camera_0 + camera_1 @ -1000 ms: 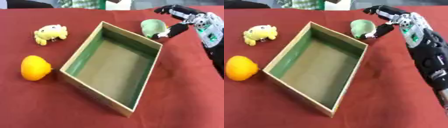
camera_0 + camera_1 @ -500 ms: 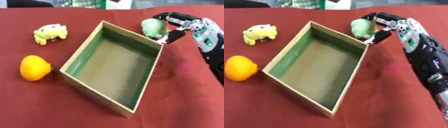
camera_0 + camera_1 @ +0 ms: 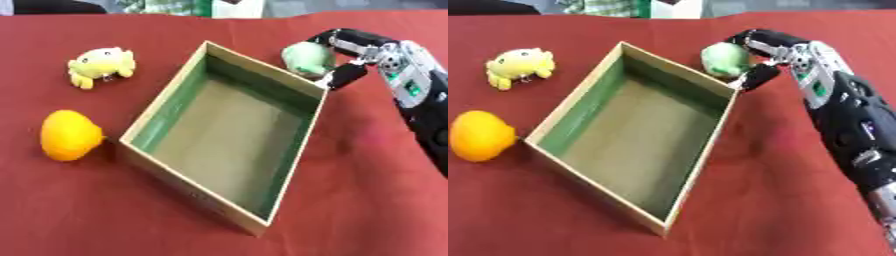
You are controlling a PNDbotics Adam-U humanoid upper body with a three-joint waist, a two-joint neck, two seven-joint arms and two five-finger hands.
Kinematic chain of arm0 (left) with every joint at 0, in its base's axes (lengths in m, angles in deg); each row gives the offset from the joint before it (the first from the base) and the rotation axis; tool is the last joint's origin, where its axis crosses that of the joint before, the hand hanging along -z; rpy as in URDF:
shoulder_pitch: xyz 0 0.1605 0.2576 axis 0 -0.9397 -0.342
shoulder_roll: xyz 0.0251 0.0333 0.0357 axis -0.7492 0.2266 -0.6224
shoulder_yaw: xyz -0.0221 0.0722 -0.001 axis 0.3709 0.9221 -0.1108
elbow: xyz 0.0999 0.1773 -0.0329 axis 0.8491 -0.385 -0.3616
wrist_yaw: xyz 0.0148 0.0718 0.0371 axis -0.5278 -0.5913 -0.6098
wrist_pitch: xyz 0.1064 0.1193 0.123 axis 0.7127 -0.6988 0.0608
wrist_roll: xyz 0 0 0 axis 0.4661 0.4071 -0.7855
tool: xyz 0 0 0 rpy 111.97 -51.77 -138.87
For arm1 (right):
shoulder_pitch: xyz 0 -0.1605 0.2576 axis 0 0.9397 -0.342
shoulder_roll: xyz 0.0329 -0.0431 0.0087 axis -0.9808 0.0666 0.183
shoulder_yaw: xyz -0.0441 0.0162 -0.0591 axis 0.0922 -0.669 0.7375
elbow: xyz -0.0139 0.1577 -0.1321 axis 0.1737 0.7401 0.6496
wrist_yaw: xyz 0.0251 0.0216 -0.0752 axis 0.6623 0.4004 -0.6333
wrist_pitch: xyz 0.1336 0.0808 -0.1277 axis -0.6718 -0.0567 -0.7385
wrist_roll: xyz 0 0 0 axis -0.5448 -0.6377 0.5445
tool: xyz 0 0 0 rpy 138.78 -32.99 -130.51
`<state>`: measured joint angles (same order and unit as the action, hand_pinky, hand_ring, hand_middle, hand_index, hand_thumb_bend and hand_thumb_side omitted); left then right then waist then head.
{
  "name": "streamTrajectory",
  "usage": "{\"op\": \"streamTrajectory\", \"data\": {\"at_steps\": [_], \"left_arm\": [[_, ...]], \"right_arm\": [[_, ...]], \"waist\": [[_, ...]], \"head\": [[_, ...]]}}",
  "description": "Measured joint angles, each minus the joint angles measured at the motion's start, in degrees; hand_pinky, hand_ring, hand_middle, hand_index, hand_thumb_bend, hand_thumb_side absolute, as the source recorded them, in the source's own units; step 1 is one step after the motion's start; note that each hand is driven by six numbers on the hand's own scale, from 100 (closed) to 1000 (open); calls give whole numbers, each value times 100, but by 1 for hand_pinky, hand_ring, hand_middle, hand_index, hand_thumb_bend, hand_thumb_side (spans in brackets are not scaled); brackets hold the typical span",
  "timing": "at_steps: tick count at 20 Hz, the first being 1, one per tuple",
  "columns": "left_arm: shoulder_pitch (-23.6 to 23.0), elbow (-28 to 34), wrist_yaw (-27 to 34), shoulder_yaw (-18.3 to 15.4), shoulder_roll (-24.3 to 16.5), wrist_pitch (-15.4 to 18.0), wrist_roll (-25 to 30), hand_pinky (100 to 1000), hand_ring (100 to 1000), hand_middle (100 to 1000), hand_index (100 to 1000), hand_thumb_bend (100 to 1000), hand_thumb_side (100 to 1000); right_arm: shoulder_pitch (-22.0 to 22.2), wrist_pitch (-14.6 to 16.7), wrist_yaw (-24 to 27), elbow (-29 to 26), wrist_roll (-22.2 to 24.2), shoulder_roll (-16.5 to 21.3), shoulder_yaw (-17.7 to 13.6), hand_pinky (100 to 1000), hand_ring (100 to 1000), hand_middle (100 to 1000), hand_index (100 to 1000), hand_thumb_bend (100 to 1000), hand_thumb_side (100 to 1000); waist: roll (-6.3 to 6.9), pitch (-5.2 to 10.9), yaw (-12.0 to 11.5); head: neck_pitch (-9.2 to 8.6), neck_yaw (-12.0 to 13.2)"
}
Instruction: Pick up objects on the table and place them in the box.
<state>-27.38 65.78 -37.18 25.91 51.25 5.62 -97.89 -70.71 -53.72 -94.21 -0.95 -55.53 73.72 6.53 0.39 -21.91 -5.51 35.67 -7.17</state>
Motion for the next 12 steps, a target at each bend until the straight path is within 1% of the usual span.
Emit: {"op": "streamTrajectory", "data": {"at_steps": [3, 4, 6, 9, 11, 12], "left_arm": [[0, 0, 1, 0, 0, 0, 0, 565, 549, 723, 739, 100, 549], [0, 0, 2, 1, 0, 0, 0, 565, 549, 723, 739, 100, 549], [0, 0, 2, 5, 0, 0, 0, 565, 549, 723, 739, 100, 548], [0, 0, 4, 22, 0, 0, 0, 565, 549, 723, 739, 100, 548], [0, 0, 5, 29, 0, 0, 0, 565, 549, 723, 739, 100, 548], [0, 0, 6, 29, 0, 0, 0, 565, 549, 723, 739, 100, 548]], "right_arm": [[21, -24, 39, -17, -170, 0, 3, 854, 845, 658, 834, 125, 568], [32, -37, 58, -19, -227, 1, 6, 851, 841, 645, 826, 100, 571], [36, -63, 85, -30, -333, 1, 19, 837, 822, 608, 801, 100, 555], [37, -97, 134, -63, -537, 2, 30, 802, 774, 539, 753, 100, 495], [49, -127, 174, -105, -768, 2, 28, 776, 728, 489, 718, 100, 471], [50, -147, 216, -131, -911, 2, 24, 773, 725, 485, 715, 100, 469]], "waist": [[-1, 0, 9], [-2, 0, 13], [-2, 0, 17], [-8, 1, 17], [-9, 4, 17], [-10, 7, 17]], "head": [[0, 2], [0, 2], [0, 2], [0, 2], [0, 2], [1, 2]]}}
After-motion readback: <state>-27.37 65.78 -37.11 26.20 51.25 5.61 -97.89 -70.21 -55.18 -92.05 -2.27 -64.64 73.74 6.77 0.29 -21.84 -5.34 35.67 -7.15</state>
